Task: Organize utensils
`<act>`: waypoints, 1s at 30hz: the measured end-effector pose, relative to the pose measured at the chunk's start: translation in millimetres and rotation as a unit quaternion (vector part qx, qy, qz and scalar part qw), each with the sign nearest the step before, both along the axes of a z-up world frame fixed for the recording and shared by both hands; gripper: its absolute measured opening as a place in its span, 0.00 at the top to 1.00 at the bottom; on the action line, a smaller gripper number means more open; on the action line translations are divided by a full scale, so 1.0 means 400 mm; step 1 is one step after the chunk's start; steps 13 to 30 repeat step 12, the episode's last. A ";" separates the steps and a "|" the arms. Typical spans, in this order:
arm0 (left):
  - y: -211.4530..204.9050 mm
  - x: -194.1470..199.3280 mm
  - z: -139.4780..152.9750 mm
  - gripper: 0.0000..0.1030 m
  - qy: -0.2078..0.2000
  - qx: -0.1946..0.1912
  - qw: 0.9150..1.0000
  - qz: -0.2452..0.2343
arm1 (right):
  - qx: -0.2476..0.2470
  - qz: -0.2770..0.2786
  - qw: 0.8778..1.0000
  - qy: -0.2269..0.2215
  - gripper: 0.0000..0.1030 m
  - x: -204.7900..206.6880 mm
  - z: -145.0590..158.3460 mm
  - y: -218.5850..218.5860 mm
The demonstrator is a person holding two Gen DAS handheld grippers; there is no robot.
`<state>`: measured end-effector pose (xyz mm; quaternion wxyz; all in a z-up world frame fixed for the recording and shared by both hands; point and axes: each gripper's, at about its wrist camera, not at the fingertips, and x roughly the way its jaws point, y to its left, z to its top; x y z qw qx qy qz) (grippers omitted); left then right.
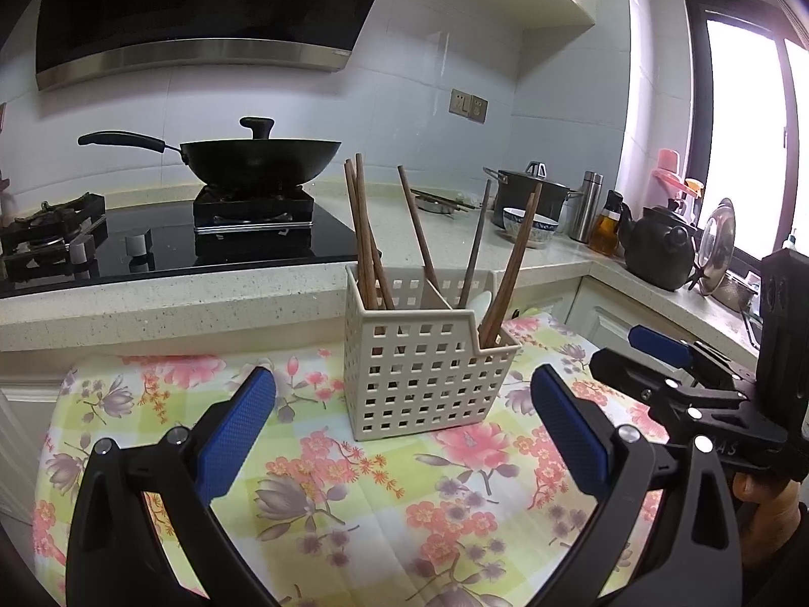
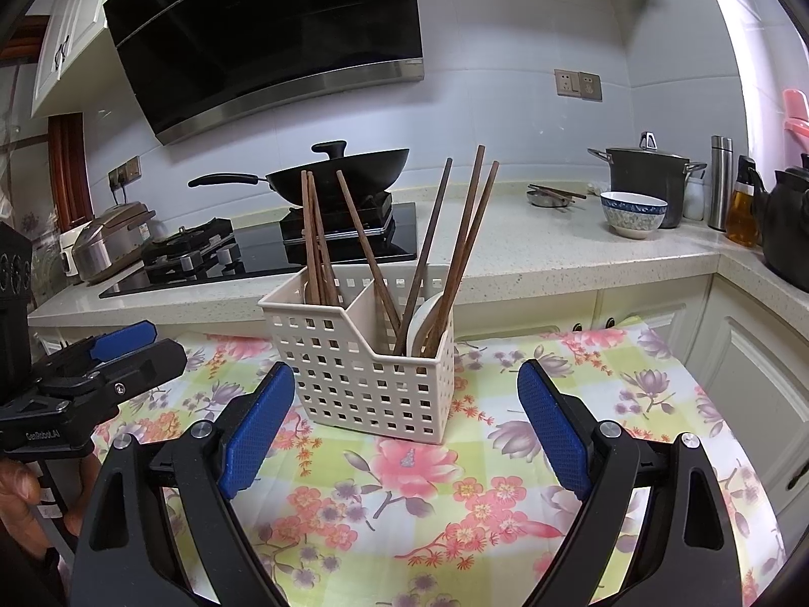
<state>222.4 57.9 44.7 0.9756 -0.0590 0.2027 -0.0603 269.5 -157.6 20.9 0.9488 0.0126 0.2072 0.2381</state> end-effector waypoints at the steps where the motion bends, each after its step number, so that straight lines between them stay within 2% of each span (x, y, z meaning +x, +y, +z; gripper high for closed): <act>1: 0.002 0.001 0.000 0.05 0.001 -0.002 1.000 0.000 | 0.001 0.000 1.000 0.000 0.18 0.000 -0.001 0.000; 30: 0.006 0.005 -0.004 0.05 0.011 -0.004 1.000 -0.002 | -0.001 0.003 1.000 0.000 0.18 -0.003 0.001 0.002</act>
